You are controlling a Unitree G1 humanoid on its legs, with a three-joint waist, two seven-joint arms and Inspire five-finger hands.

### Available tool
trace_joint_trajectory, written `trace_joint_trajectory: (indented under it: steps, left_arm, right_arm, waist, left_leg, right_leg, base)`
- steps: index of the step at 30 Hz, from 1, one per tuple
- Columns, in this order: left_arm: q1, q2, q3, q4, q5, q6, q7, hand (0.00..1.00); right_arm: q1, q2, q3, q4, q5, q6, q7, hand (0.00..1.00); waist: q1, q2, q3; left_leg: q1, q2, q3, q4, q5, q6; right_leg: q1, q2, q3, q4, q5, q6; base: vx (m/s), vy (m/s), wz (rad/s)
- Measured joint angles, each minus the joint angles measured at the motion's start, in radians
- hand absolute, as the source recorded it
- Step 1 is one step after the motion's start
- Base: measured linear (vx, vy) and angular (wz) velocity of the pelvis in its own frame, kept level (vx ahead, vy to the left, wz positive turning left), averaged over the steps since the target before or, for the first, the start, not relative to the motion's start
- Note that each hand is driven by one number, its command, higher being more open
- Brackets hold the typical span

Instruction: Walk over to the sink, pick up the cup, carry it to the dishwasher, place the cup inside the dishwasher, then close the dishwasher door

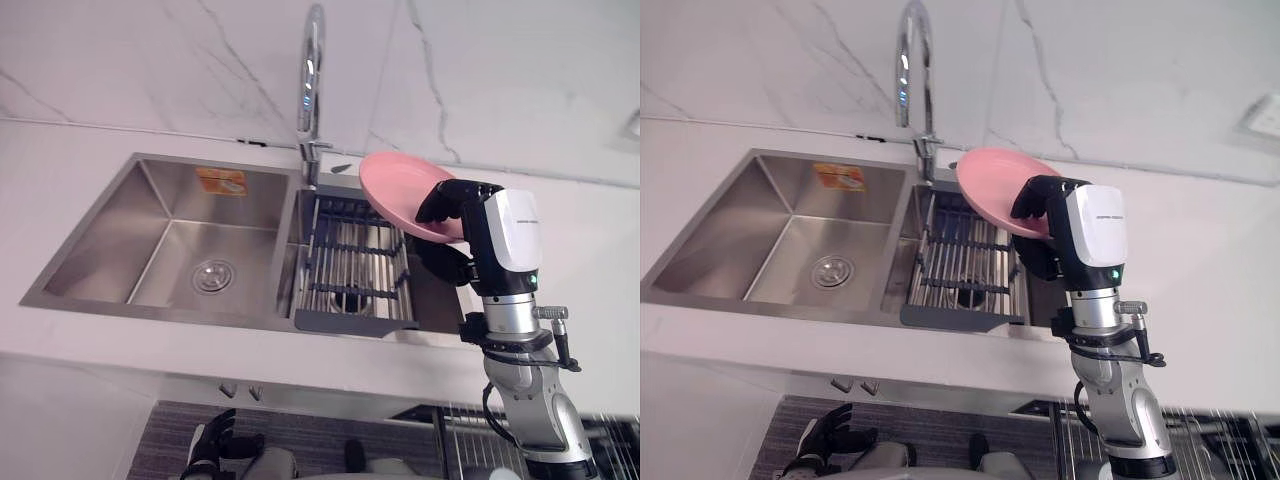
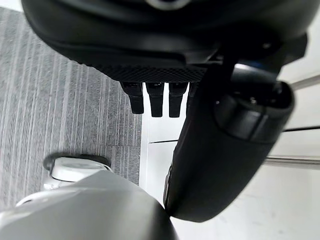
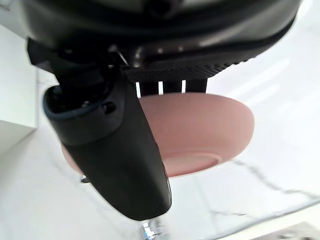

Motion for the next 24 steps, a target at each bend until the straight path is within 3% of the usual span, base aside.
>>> trace_joint_trajectory:
  steps: [4, 5, 7, 8, 11, 13, 14, 16, 20, 24]
  left_arm:
    - [0.001, -0.003, 0.001, -0.016, -0.011, -0.005, 0.001, 0.9]
    - [0.002, -0.004, 0.002, -0.025, -0.018, -0.005, 0.001, 0.9]
    - [-0.002, -0.005, 0.006, -0.028, -0.022, -0.005, 0.002, 0.9]
    - [-0.002, -0.013, 0.017, -0.027, -0.04, -0.006, 0.001, 0.9]
    - [0.007, -0.018, 0.016, -0.026, -0.053, -0.003, 0.001, 0.9]
    - [0.012, -0.014, 0.009, -0.027, -0.057, -0.002, 0.001, 0.9]
    - [0.014, -0.01, 0.008, -0.027, -0.057, -0.001, -0.001, 0.9]
    - [0.022, -0.012, 0.002, -0.028, -0.057, 0.003, -0.001, 0.9]
    - [0.038, -0.008, -0.009, -0.026, -0.056, 0.003, -0.001, 0.9]
    - [0.042, -0.008, -0.019, -0.022, -0.055, 0.003, -0.001, 0.9]
  right_arm:
    - [-0.004, 0.032, 0.003, 0.005, -0.006, 0.029, -0.001, 0.3]
    - [-0.005, 0.033, 0.006, 0.006, -0.013, 0.045, -0.001, 0.3]
    - [-0.011, 0.04, 0.007, 0.014, -0.014, 0.061, -0.001, 0.3]
    - [-0.017, 0.044, 0.012, 0.026, -0.024, 0.068, -0.001, 0.3]
    - [-0.016, 0.044, 0.014, 0.037, -0.045, 0.065, -0.001, 0.3]
    - [-0.008, 0.044, 0.016, 0.037, -0.053, 0.063, 0.0, 0.3]
    - [-0.005, 0.043, 0.015, 0.037, -0.053, 0.062, 0.0, 0.3]
    - [0.014, 0.048, 0.011, 0.045, -0.053, 0.063, 0.0, 0.3]
    - [0.11, 0.062, -0.024, 0.046, -0.052, 0.063, 0.0, 0.3]
    - [0.15, 0.074, -0.084, 0.06, -0.052, 0.066, 0.0, 0.3]
  waist:
    - [0.012, 0.001, 0.008]
    - [0.015, 0.001, 0.011]
    - [0.018, 0.008, 0.031]
    - [0.03, 0.013, 0.045]
    - [0.037, 0.017, 0.045]
    - [0.037, 0.01, 0.035]
    - [0.039, 0.004, 0.025]
    - [0.037, 0.009, 0.009]
    - [0.03, 0.005, -0.012]
    - [0.02, 0.009, -0.019]
  left_leg:
    - [-0.026, -0.013, 0.105, 0.032, 0.002, 0.017]
    - [-0.033, -0.02, 0.135, 0.039, 0.002, 0.035]
    - [-0.034, 0.003, 0.207, 0.018, 0.015, 0.076]
    - [-0.019, 0.012, 0.269, -0.012, 0.032, 0.088]
    - [0.016, 0.015, 0.343, -0.077, 0.057, 0.102]
    - [0.024, 0.013, 0.359, -0.124, 0.051, 0.1]
    - [0.021, 0.009, 0.357, -0.142, 0.055, 0.093]
    - [0.026, 0.007, 0.313, -0.17, 0.083, 0.067]
    - [0.091, 0.008, 0.279, -0.241, 0.156, 0.047]
    - [0.128, 0.007, 0.272, -0.273, 0.167, 0.042]
  right_leg:
    - [-0.059, 0.004, 0.125, 0.008, 0.045, 0.04]
    - [-0.083, 0.002, 0.161, 0.016, 0.057, 0.044]
    - [-0.104, 0.002, 0.147, 0.035, 0.07, 0.006]
    - [-0.16, -0.013, 0.009, 0.24, -0.038, -0.033]
    - [-0.106, -0.06, -0.137, 0.347, -0.174, -0.036]
    - [-0.026, -0.068, -0.161, 0.246, -0.202, -0.025]
    - [0.019, -0.067, -0.157, 0.136, -0.194, -0.022]
    - [0.044, -0.046, -0.151, 0.058, -0.14, -0.035]
    - [0.097, -0.028, -0.138, 0.01, -0.104, -0.033]
    - [0.13, -0.025, -0.137, -0.007, -0.103, -0.034]
  base:
    - [-0.1, 0.141, -0.97]
    - [-0.16, 0.168, -1.03]
    - [-0.21, 0.155, -1.07]
    - [-0.17, 0.1, -1.0]
    - [-0.15, 0.075, -0.93]
    - [-0.12, -0.011, -0.62]
    - [-0.08, -0.033, -0.58]
    - [-0.02, -0.055, -0.36]
    - [0.06, -0.096, -0.14]
    - [0.06, -0.053, 0.02]
